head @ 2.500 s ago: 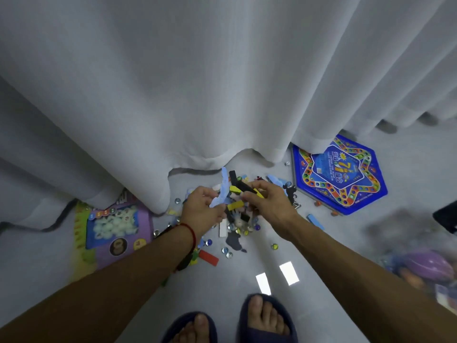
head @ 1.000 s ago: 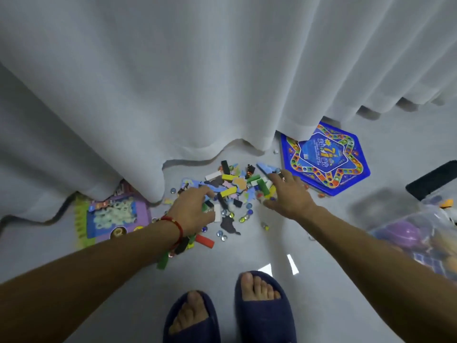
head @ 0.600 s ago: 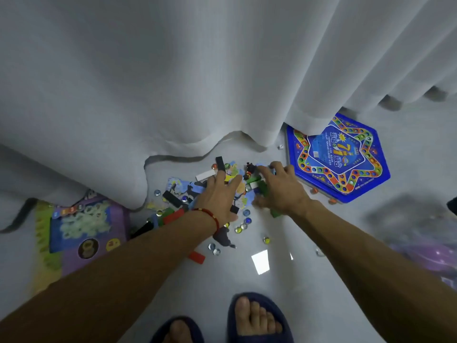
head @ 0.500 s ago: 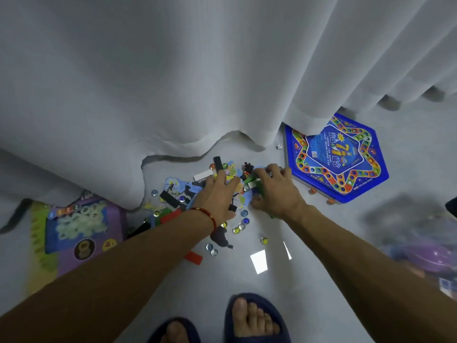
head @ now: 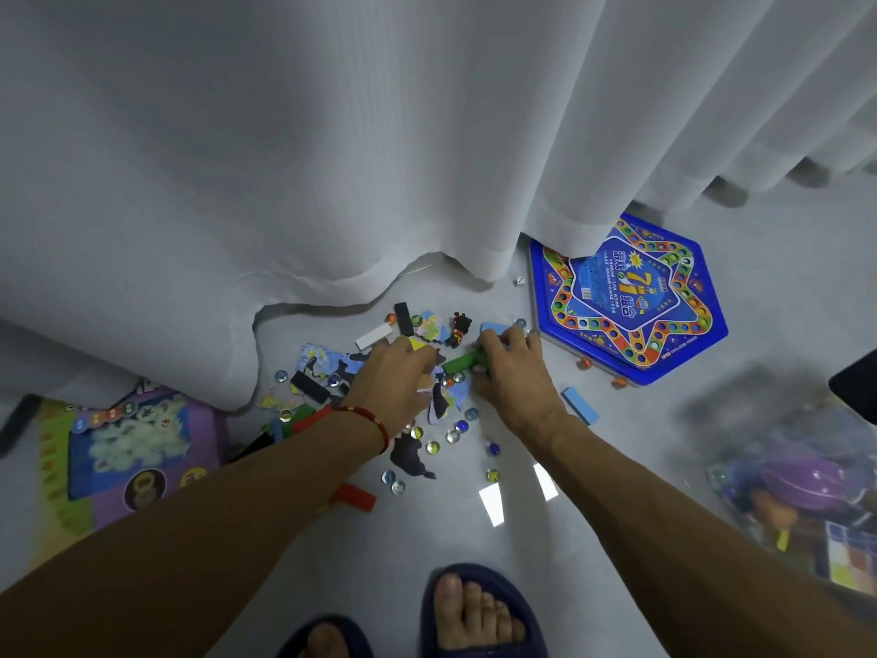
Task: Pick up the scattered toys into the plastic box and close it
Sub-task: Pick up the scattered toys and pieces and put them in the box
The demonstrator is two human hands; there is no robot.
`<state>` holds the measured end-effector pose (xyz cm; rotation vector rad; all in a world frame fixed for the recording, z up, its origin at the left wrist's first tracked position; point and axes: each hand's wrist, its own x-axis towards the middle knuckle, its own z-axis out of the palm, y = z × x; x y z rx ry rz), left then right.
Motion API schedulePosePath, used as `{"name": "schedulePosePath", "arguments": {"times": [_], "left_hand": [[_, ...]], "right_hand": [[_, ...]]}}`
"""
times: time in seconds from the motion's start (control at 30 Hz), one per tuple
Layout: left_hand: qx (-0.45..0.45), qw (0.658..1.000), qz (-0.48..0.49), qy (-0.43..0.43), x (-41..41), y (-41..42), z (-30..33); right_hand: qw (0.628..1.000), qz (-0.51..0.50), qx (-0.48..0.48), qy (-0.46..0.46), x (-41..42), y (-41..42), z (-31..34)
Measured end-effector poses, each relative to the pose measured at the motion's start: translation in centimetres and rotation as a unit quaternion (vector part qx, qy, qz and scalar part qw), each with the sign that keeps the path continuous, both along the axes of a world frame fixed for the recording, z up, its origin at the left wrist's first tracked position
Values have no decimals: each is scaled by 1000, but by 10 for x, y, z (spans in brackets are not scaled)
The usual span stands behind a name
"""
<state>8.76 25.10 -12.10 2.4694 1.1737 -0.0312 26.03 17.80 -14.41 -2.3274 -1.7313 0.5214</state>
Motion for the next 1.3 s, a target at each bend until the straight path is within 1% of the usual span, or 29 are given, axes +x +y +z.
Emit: {"name": "schedulePosePath", "arguments": {"times": [0.07, 0.17, 0.23, 0.33, 0.37, 0.4, 0.43, 0.5, 0.53, 0.57, 0.6, 0.63, 0.67, 0.7, 0.73, 0.77, 0.83, 0.87, 0.97, 1.03, 1.07, 1.13, 1.17, 1.2, 1.23, 1.3], "left_hand": [[-7, 1000, 14, -8, 2, 4, 2], [-6, 1000, -2, -12, 2, 7, 0], [1, 1000, -7, -15, 1, 6, -2], [1, 999, 23, -41, 0, 4, 0], [2, 998, 41, -57, 0, 4, 3], [7, 995, 63, -76, 1, 3, 7], [5, 991, 91, -99, 2, 2, 12], [-38, 972, 172, -154, 5, -3, 28], [-84, 955, 222, -178, 9, -7, 38], [-156, 925, 279, -206, 14, -10, 47], [-259, 871, 337, -247, 20, -15, 60], [-370, 798, 381, -285, 26, -19, 72], [-470, 722, 401, -311, 33, -25, 87], [-542, 667, 400, -320, 40, -31, 104], [-584, 640, 388, -315, 48, -39, 122], [-609, 628, 373, -309, 56, -46, 139], [-624, 636, 341, -300, 74, -65, 175], [-625, 651, 315, -294, 84, -75, 194], [-624, 717, 187, -246, 124, -114, 250], [-622, 740, 113, -228, 155, -148, 286], [-619, 745, 90, -230, 171, -166, 304], [-614, 746, 69, -248, 202, -197, 330], [-621, 740, 58, -251, 214, -211, 340], [-630, 733, 51, -252, 224, -224, 348], [-637, 727, 43, -254, 232, -235, 355], [-633, 731, 21, -253, 236, -252, 363]], "right_hand": [[1000, -10, 7, 21, 2, 0, 1], [996, -38, 22, 73, 6, -1, 3], [990, -60, 30, 122, 9, -2, 6], [970, -108, 44, 213, 12, -5, 15], [956, -138, 50, 255, 12, -7, 19], [933, -174, 58, 310, 12, -9, 27], [899, -213, 65, 377, 12, -12, 35], [805, -276, 73, 520, 14, -19, 54], [749, -292, 76, 590, 16, -24, 64], [691, -301, 79, 653, 18, -31, 73], [634, -308, 79, 705, 20, -39, 84], [583, -311, 81, 746, 21, -48, 93], [540, -314, 88, 776, 23, -59, 104], [505, -318, 99, 796, 24, -72, 117], [479, -323, 113, 808, 26, -86, 131], [466, -326, 126, 813, 28, -101, 146], [463, -334, 154, 806, 37, -134, 178], [462, -341, 171, 801, 44, -152, 194], [464, -380, 240, 763, 77, -215, 238], [451, -413, 282, 739, 106, -260, 260], [452, -430, 299, 722, 120, -280, 269], [481, -494, 314, 653, 147, -311, 280], [490, -533, 319, 611, 157, -323, 285], [488, -567, 324, 579, 167, -334, 287], [476, -591, 329, 563, 173, -344, 291], [459, -614, 334, 548, 185, -361, 294]]}}
